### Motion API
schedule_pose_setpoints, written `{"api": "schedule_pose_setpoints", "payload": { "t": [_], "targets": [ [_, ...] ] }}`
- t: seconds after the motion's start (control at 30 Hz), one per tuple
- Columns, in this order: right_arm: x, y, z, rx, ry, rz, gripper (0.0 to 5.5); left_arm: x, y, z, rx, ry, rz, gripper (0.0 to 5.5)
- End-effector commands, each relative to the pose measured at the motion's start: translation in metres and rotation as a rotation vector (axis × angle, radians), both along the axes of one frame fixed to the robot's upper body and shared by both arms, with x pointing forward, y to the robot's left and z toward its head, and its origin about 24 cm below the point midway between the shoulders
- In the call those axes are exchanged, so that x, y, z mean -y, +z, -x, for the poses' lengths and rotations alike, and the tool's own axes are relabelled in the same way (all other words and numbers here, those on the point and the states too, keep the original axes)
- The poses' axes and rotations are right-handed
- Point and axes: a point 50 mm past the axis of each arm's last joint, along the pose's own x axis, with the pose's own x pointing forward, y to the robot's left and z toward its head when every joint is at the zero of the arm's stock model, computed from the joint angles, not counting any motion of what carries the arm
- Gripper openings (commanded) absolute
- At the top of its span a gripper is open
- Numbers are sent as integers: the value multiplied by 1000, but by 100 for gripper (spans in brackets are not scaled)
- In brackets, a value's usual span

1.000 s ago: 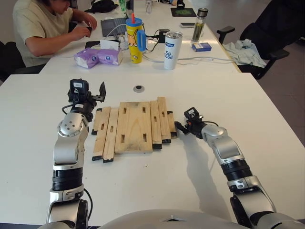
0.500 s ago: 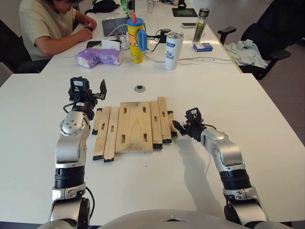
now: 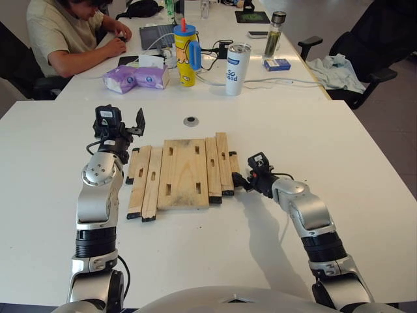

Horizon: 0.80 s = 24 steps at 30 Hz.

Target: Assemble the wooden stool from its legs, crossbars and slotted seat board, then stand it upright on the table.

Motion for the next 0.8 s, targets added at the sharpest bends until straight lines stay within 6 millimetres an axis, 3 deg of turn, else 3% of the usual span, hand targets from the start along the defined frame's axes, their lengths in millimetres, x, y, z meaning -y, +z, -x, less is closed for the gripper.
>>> {"api": "schedule_pose_setpoints", "payload": {
  "t": [0.03,0.23,0.47,0.8],
  "targets": [
    [14,-9,1,-46,-25,93,363,0,-1,1,0,11,1,418],
    [24,-3,-9,-14,-57,81,363,0,-3,1,0,17,7,418],
    [12,12,-12,11,-52,-59,363,-1,-3,1,5,21,8,418],
    [3,9,-4,-16,-9,-25,363,1,-3,0,9,16,10,418]
  ]
}}
